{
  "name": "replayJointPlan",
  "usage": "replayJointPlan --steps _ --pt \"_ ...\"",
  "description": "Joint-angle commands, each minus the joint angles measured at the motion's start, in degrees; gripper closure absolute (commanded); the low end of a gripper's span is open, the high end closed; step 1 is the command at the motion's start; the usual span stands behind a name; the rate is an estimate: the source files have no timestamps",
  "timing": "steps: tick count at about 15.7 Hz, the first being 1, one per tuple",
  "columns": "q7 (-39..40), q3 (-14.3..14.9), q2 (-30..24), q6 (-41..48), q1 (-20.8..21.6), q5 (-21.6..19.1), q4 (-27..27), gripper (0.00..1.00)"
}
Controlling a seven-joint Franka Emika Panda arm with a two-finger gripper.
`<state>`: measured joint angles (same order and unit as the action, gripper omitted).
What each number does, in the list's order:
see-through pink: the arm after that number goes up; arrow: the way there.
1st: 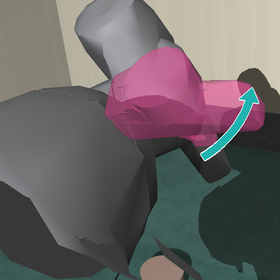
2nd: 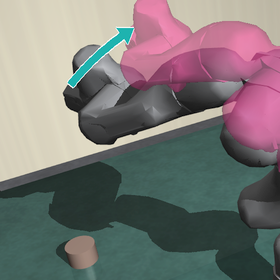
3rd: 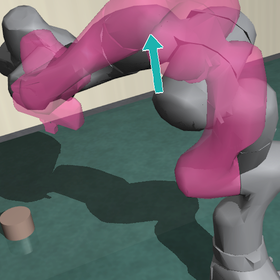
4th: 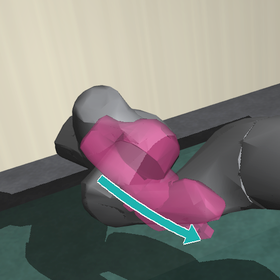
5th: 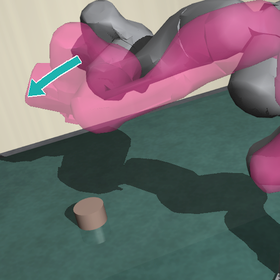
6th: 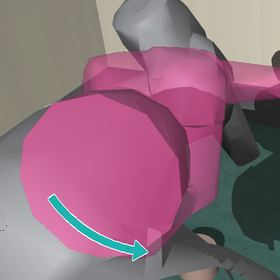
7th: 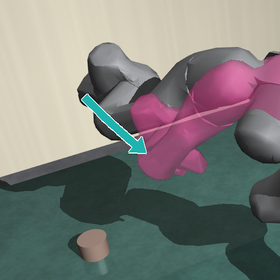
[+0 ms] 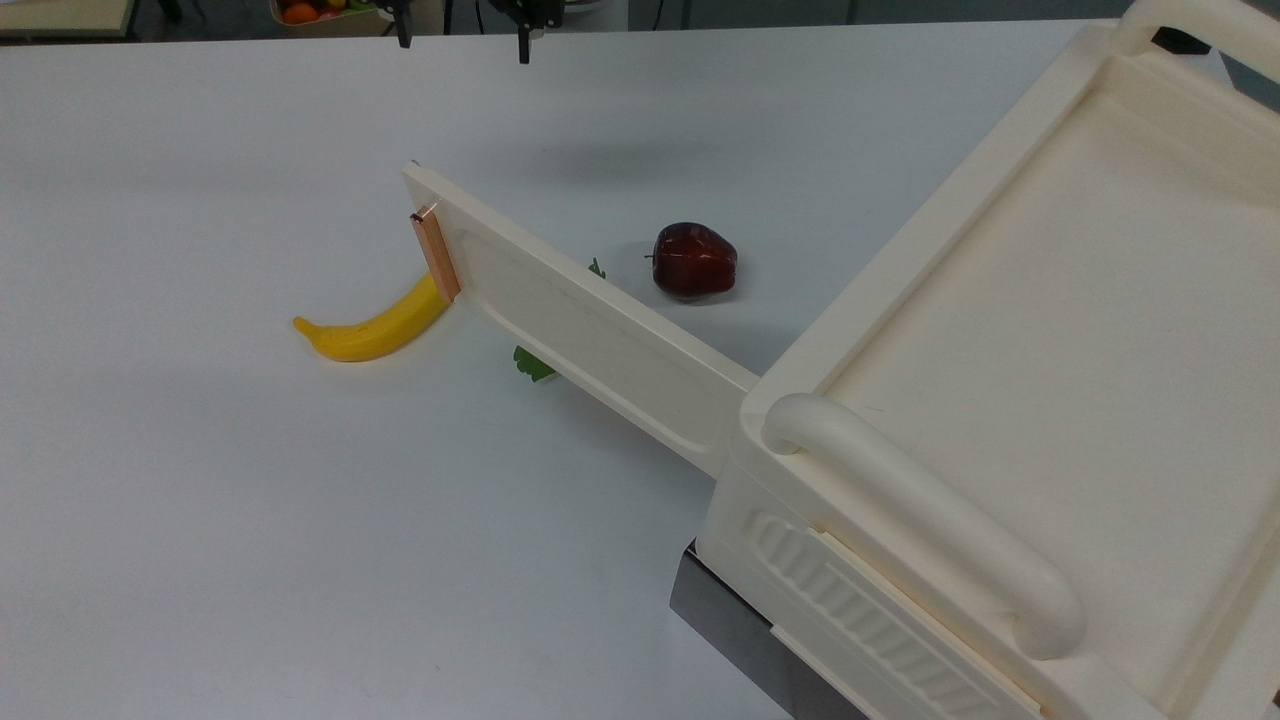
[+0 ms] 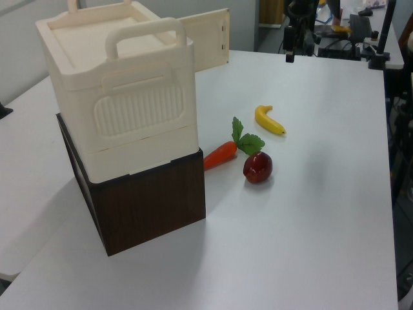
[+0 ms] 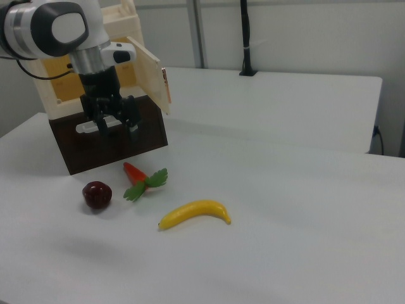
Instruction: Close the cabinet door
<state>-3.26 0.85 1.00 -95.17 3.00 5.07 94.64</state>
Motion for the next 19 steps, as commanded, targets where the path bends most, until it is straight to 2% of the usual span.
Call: replayJointPlan --steps 1,8,9,10,14,15,19 --pt "-0.87 0.29 0.22 -0.28 -0.27 0.82 -0.40 0.00" --pt "-0.35 0.29 0.32 -0.37 -0.37 0.73 -0.42 0.01" --pt "-0.17 0.29 0.32 -0.29 -0.45 0.73 -0.42 0.09" --pt "-0.08 0.29 0.32 -0.37 -0.72 0.64 -0.42 0.21" --pt "0.10 0.29 0.50 -0.37 -0.98 -0.06 -0.42 0.89" --pt "0.10 0.29 0.50 -0.46 -0.98 -0.15 -0.42 1.00" --pt "0.10 0.29 1.46 -0.72 -0.98 -0.06 -1.38 1.00"
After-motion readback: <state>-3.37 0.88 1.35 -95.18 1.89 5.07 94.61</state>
